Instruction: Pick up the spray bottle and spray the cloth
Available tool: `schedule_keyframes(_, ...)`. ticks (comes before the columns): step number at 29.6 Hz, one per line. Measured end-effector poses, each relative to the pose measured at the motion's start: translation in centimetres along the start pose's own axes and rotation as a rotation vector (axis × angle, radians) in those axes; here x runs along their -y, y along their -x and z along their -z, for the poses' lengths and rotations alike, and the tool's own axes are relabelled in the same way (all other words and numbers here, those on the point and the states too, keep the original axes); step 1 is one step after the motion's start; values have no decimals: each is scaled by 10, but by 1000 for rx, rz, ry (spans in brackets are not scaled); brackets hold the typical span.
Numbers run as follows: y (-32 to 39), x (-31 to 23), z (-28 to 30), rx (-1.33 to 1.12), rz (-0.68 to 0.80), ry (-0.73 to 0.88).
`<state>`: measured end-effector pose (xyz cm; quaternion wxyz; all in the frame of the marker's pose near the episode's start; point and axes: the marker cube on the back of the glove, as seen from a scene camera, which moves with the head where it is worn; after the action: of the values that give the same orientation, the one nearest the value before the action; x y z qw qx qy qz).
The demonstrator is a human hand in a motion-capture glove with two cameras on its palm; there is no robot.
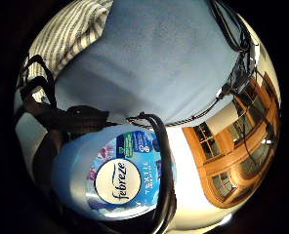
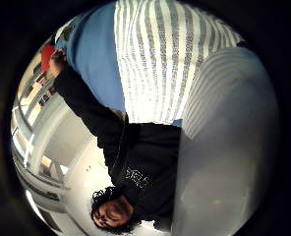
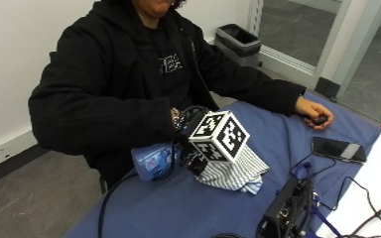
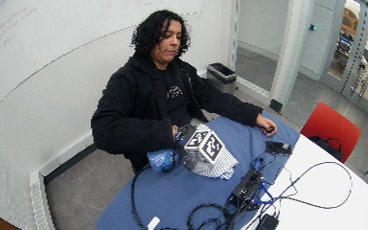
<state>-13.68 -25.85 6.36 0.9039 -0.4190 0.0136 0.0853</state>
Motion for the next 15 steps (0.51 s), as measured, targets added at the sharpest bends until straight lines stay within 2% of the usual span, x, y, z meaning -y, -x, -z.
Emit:
schedule_keyframes(7, 25, -10, 24, 43, 94, -97)
schedule_keyframes(15, 83, -20, 75, 209, 355, -280)
